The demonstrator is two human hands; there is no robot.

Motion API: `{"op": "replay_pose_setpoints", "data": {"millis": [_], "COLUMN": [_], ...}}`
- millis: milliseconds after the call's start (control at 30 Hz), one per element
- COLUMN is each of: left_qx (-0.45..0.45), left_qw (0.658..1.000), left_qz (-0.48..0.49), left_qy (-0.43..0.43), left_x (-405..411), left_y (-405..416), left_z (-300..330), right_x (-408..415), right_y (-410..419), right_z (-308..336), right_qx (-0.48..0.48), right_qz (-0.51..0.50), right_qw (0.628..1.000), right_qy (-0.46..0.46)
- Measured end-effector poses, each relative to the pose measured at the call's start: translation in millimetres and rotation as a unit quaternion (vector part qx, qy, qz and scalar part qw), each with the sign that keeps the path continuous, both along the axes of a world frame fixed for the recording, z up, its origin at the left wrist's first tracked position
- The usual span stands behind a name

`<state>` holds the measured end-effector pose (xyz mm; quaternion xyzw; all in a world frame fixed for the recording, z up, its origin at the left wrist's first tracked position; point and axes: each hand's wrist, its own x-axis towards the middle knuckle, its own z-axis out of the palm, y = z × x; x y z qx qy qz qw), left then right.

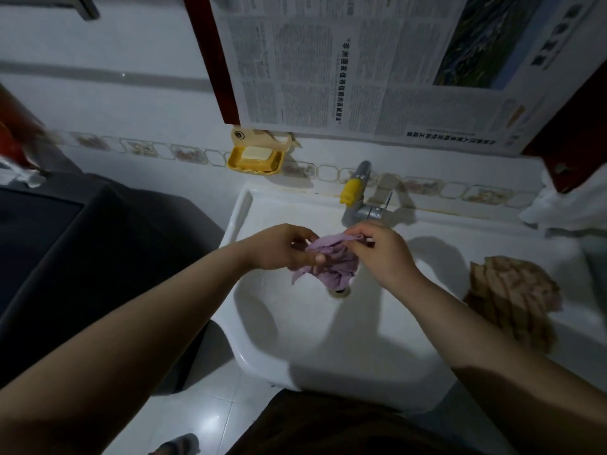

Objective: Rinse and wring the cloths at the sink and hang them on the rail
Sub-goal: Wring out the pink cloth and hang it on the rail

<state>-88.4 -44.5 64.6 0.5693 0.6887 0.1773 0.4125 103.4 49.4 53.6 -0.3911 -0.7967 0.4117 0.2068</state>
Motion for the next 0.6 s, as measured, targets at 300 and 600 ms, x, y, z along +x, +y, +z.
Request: {"op": "replay_pose_setpoints", "data": {"millis": [300, 600], "left_qx": [0.123, 0.239], "left_qw": [0.963, 0.902], "left_qz": [0.172, 0.3], "left_qy": [-0.165, -0.198], "left_x": [11.9, -9.7], "left_y": [-22.5, -31.9], "left_z": [6.0, 62.3], "right_x": [-2.6, -26.4], "right_y": [-2.2, 0.3], "right_z": [52.1, 82.1], "right_qx": [0.052, -0.066], "right_qz": [0.077, 0.231], "right_qw": [0.992, 0.967], "right_qy": [0.086, -0.088]}}
